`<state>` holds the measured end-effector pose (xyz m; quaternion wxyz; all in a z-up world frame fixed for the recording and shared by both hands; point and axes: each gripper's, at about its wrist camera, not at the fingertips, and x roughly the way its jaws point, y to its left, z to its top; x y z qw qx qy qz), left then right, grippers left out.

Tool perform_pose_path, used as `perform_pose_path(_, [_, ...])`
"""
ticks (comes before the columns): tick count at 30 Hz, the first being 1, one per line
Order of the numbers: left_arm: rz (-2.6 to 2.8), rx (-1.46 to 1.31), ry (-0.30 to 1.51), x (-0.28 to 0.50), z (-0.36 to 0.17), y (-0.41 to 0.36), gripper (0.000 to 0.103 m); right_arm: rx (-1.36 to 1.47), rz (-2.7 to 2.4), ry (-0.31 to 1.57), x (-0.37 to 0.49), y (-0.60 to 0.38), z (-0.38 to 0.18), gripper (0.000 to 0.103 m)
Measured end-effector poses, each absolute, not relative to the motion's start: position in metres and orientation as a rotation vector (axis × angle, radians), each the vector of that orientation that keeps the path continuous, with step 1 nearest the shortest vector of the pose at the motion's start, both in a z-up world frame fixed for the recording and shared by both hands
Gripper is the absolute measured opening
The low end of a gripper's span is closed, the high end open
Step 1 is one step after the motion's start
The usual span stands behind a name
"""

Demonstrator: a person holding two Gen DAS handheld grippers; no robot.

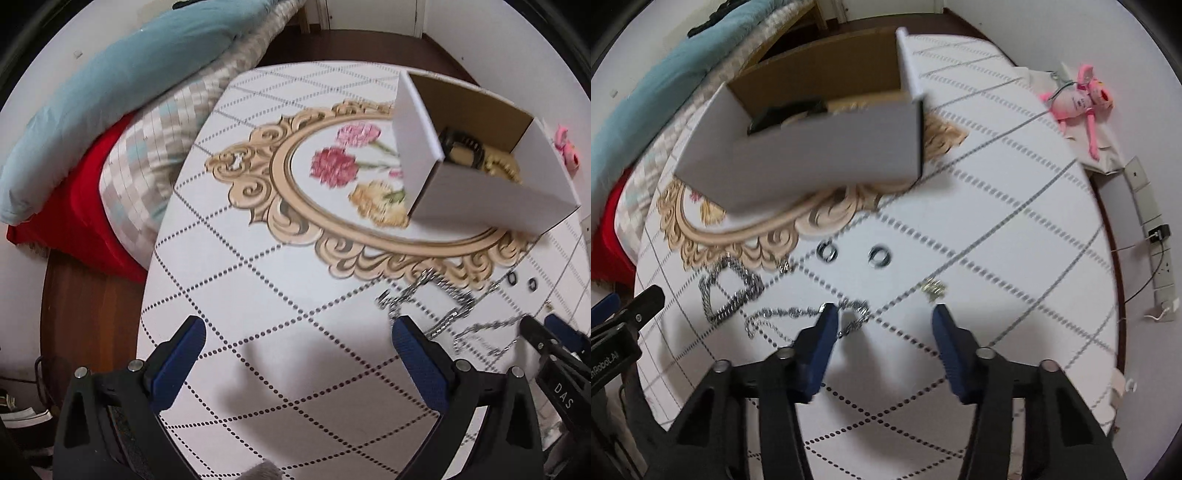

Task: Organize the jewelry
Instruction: 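Grasp the chunky silver chain with the left gripper while the right grasps the thin chain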

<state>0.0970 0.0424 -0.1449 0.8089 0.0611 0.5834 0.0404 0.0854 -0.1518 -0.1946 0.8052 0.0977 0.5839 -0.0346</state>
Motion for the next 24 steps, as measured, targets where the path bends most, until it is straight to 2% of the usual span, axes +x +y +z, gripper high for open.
perform_pose_path(4, [0.087, 0.136, 1.258, 0.098, -0.155, 0.040, 0.103, 0.116, -0.083, 1.200, 0.078, -0.135, -0.202, 0.045])
perform_pose_path(5, [0.088, 0.134, 1.262, 0.099, -0.156, 0.041, 0.103, 0.080, -0.090, 1.193, 0.076, -0.130, -0.204, 0.039])
perform_pose_path(6, [0.083, 0.125, 1.266, 0.100, -0.158, 0.040, 0.103, 0.063, -0.081, 1.178, 0.073, -0.126, -0.205, 0.026])
perform_pose_path(7, [0.074, 0.109, 1.268, 0.102, -0.160, 0.040, 0.103, 0.057, -0.078, 1.171, 0.071, -0.123, -0.206, 0.020])
perform_pose_path(8, [0.071, 0.102, 1.270, 0.103, -0.160, 0.039, 0.103, 0.046, -0.076, 1.168, 0.070, -0.121, -0.207, 0.005])
perform_pose_path(13, [-0.001, 0.095, 1.262, 0.111, -0.163, 0.029, 0.102, 0.088, -0.060, 1.173, 0.065, -0.126, -0.208, 0.003])
perform_pose_path(17, [-0.066, 0.085, 1.282, 0.113, -0.165, 0.018, 0.088, 0.159, -0.073, 1.159, 0.067, -0.145, -0.200, 0.003])
perform_pose_path(21, [-0.108, 0.087, 1.291, 0.113, -0.169, 0.009, 0.066, 0.197, -0.075, 1.147, 0.067, -0.155, -0.188, 0.003])
perform_pose_path(22, [-0.115, 0.086, 1.286, 0.112, -0.168, 0.007, 0.064, 0.199, -0.076, 1.146, 0.067, -0.156, -0.186, 0.003])
perform_pose_path(23, [-0.119, 0.088, 1.284, 0.112, -0.167, 0.006, 0.056, 0.202, -0.077, 1.142, 0.068, -0.158, -0.183, 0.003])
perform_pose_path(24, [-0.127, 0.093, 1.276, 0.111, -0.166, 0.004, 0.042, 0.208, -0.074, 1.144, 0.069, -0.159, -0.181, 0.003])
